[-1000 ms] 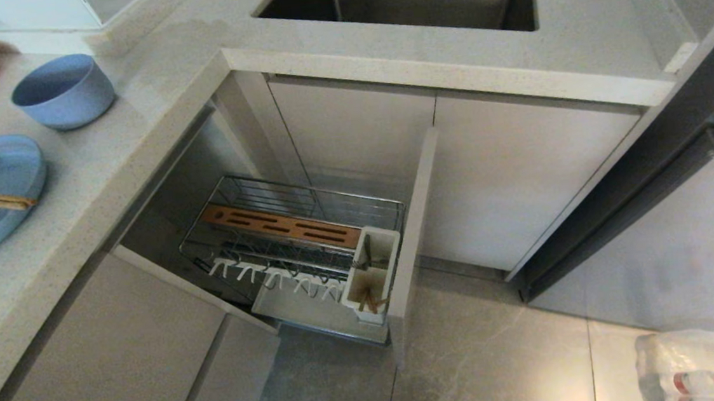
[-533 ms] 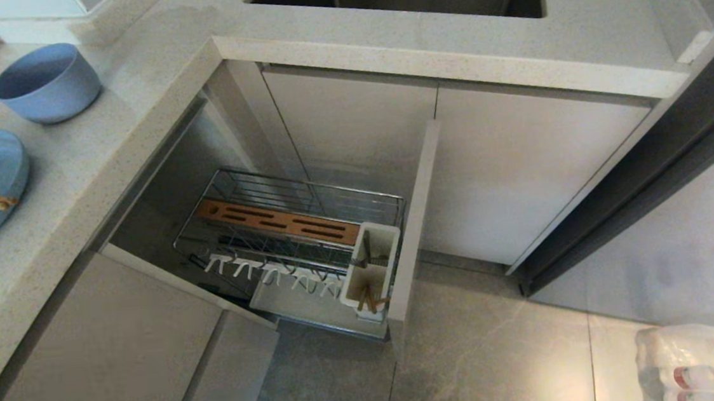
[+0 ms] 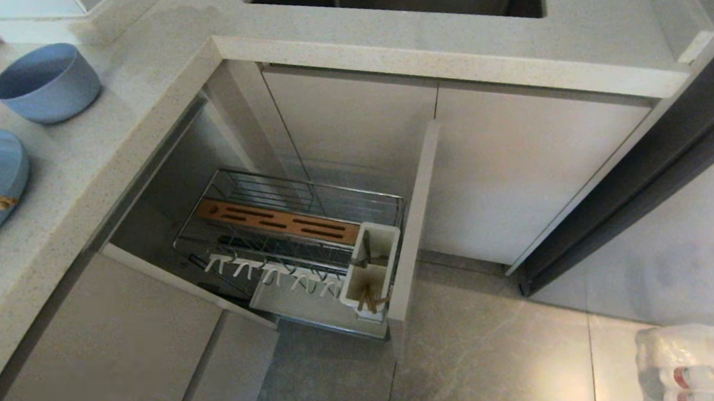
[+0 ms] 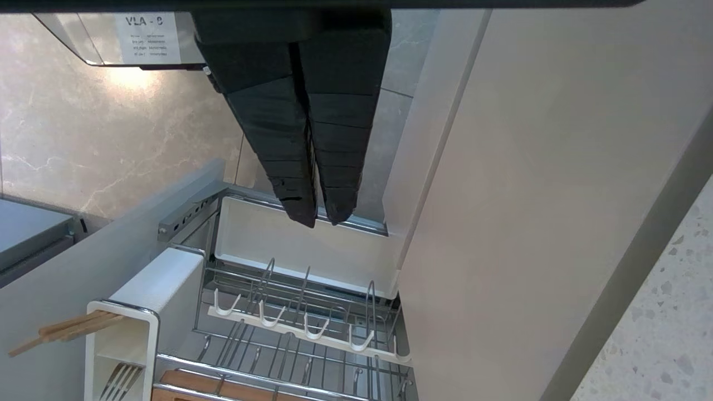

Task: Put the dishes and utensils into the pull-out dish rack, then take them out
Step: Pick up the bowl and place it in the cupboard

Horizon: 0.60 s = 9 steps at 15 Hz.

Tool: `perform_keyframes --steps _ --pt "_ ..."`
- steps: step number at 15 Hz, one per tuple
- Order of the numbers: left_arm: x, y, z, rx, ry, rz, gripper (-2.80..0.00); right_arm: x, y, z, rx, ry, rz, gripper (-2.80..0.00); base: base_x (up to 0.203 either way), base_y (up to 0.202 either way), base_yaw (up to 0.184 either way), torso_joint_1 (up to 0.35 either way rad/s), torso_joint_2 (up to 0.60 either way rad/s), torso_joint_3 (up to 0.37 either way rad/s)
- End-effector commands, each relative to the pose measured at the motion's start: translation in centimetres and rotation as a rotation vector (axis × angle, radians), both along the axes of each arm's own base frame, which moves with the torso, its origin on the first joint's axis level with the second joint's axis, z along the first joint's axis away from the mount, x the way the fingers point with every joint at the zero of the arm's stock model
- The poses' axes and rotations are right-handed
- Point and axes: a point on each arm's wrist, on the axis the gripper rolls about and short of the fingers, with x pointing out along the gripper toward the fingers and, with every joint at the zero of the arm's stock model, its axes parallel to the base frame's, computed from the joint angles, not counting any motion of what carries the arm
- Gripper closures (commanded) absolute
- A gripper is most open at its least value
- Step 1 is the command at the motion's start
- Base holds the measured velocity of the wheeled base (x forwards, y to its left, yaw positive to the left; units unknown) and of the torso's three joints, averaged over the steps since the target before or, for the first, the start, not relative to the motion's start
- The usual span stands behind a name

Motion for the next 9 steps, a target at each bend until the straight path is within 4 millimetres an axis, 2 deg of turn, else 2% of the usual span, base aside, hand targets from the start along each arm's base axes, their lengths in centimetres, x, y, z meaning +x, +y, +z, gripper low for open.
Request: perform_keyframes --steps 1,4,6,9 --pt "-0.1 0.0 0.4 -0.002 -0.019 0.000 0.00 0.0 0.0 0.0 0.000 0.001 0.000 0.00 0.000 0.000 0.000 0.000 0.00 0.000" --pt "-2.2 0.0 5.7 -0.032 -0.213 -0.016 0.00 0.0 0.0 0.0 0.000 0.001 0.000 0.00 0.000 0.000 0.000 0.000 0.00 0.000" --pt "-4.9 -0.1 9.8 -0.023 -0.315 -0.045 0.00 0.0 0.0 0.0 0.000 0.001 0.000 0.00 0.000 0.000 0.000 0.000 0.00 0.000" --pt "-8.2 -0.1 17.4 0.013 -0.409 -0.060 0.00 0.0 0.0 0.0 0.000 0.001 0.000 0.00 0.000 0.000 0.000 0.000 0.00 0.000"
